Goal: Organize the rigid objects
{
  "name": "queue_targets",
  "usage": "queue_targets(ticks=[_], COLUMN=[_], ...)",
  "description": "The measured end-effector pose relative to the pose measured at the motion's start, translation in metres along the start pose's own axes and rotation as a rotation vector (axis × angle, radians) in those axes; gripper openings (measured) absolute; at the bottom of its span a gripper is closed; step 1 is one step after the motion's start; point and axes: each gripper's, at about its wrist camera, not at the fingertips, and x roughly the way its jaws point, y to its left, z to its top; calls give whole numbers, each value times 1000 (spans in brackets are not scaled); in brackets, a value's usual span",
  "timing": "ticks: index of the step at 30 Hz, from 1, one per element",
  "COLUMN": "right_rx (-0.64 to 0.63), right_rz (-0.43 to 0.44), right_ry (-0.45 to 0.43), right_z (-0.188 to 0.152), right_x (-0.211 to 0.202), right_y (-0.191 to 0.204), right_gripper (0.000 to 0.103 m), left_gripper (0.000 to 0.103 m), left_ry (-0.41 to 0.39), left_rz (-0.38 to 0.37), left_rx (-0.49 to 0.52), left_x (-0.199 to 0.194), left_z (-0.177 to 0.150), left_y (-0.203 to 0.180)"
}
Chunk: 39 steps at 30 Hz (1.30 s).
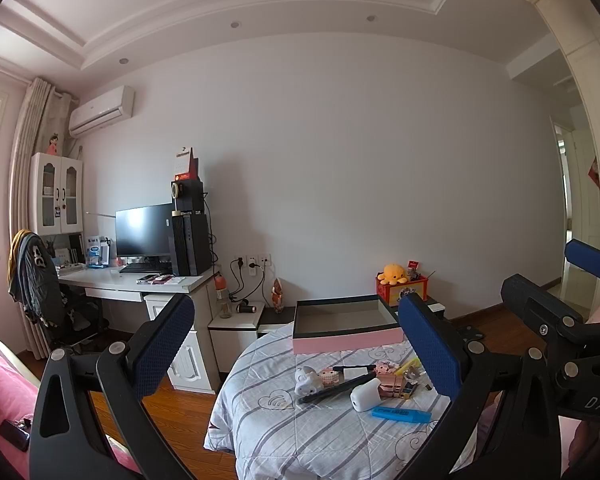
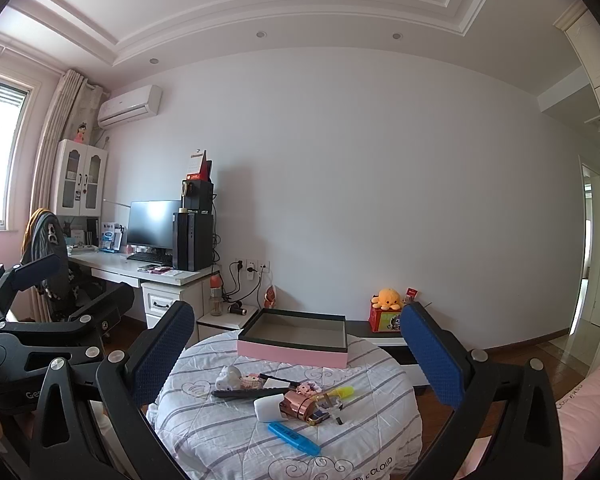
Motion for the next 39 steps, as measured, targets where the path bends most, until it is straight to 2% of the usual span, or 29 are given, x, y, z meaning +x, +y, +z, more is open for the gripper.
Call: queue_targets(ticks=[39], right_rx=[-1], right_rz=[-9], right_ry=[21], right_z=[0], right_x=[-3], right_y=[1], right_gripper=[103], left_gripper=[103], left_ry=[6], left_rz=[-1], left_rx=[-2], left_x=[0], left_z=[-7], left_y=[2])
